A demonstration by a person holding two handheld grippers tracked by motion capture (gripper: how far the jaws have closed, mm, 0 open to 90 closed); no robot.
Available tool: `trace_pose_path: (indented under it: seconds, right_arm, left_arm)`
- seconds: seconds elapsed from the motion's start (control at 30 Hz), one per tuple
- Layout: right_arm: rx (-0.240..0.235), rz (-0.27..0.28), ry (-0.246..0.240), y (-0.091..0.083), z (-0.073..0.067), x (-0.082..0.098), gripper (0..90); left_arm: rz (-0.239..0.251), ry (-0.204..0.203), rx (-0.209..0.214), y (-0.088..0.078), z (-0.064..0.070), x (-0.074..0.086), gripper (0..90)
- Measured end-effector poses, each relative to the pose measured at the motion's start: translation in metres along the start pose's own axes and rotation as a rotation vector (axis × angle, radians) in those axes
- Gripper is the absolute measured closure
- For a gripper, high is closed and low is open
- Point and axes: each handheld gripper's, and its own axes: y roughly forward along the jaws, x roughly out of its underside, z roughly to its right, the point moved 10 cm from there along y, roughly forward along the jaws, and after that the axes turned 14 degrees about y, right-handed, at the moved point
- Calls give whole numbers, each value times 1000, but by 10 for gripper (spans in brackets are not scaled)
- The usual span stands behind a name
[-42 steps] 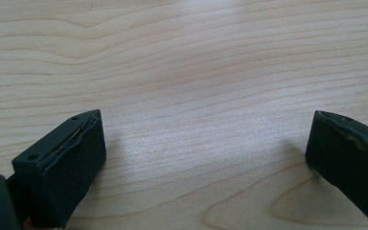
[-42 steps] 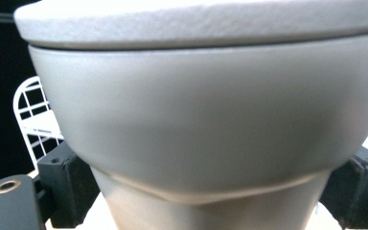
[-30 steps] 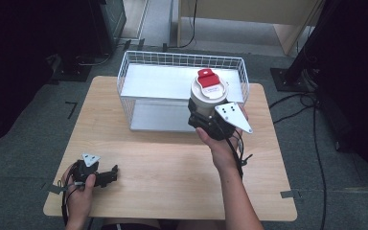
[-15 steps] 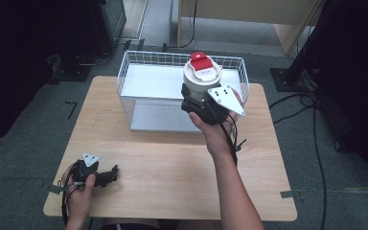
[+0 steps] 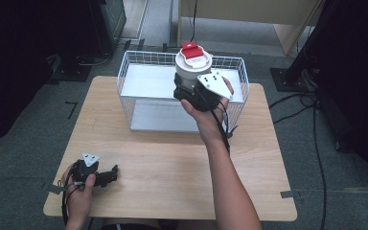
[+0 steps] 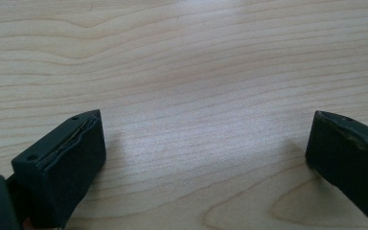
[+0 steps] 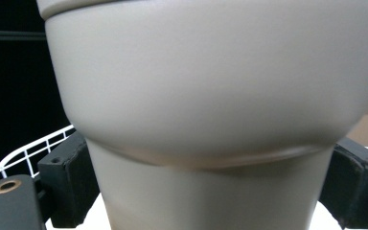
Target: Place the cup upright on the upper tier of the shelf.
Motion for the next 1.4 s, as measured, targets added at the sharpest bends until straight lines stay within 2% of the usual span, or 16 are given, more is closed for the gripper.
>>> trace_pose_path:
  seconds: [0.33,0.5,0.7,1.07,1.4]
  right_arm:
    - [26,-20,15,31,5,2,95]
    - [33,-29,-7,46,4,3,95]
    - [45,-41,-1,61,6,5,95]
    - [84,-59,11,79,17,9,95]
    - [89,-66,6,81,23,12,95]
  left_arm:
    - [0,1,0,0,0,0,5]
    - [0,1,0,0,0,0,5]
    - [2,0,-1,0,0,0,5]
    - [1,0,0,0,0,0,4]
    - [1,0,0,0,0,0,5]
